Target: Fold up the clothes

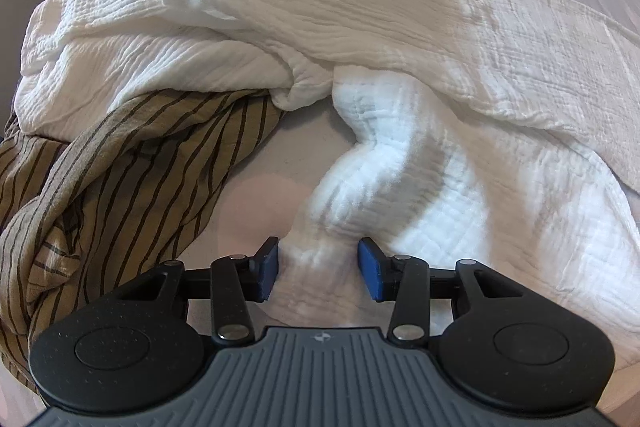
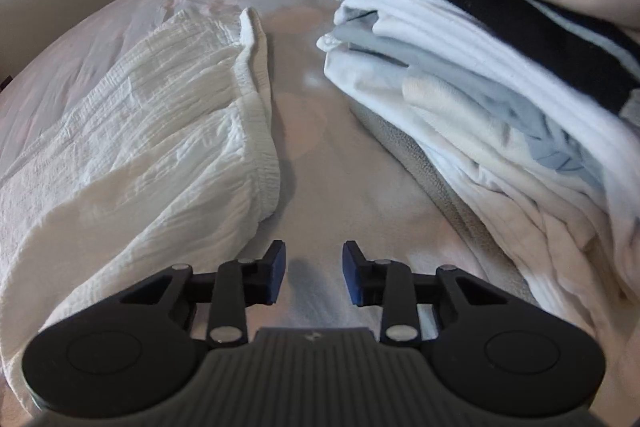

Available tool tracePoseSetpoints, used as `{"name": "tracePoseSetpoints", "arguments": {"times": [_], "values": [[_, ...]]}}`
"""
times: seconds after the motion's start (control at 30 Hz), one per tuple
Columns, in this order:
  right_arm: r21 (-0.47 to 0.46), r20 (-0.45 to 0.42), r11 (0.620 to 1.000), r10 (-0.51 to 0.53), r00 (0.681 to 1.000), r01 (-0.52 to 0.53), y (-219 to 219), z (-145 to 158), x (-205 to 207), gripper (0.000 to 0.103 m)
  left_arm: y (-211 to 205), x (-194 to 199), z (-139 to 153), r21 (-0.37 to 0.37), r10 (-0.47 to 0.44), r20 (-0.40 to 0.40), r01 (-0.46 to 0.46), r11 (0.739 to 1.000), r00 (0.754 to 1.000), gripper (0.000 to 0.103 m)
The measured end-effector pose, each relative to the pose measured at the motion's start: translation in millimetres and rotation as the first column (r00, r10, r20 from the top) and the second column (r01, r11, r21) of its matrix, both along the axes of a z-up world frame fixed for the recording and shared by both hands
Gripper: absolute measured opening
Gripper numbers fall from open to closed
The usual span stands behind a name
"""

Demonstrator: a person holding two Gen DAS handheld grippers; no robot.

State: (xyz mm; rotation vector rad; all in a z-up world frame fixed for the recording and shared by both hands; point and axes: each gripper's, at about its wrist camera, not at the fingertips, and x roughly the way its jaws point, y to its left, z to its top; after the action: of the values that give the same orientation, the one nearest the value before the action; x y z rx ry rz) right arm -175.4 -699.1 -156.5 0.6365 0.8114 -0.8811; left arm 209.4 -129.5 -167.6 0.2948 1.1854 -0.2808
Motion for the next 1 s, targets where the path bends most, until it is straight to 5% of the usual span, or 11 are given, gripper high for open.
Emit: {"name": "tracePoseSetpoints", "arguments": {"times": [0.67,1.0], "values": [[-0.075,0.267,0.977,0.211,0.940,-0.198,2.0,18.8,127.9,0.038,-7.0,1.1,0.9,0.035,-0.002,0.010,0.002,0.999,1.000,0.043],[-0.165,0.318,0.981,0.148,0.936,-0.099,-9.8,43.9,85.6,0.039,-6.1,3.6,-0.8,0.026,0.003,0.016,-0.004,1.000,1.000,0.044]]}}
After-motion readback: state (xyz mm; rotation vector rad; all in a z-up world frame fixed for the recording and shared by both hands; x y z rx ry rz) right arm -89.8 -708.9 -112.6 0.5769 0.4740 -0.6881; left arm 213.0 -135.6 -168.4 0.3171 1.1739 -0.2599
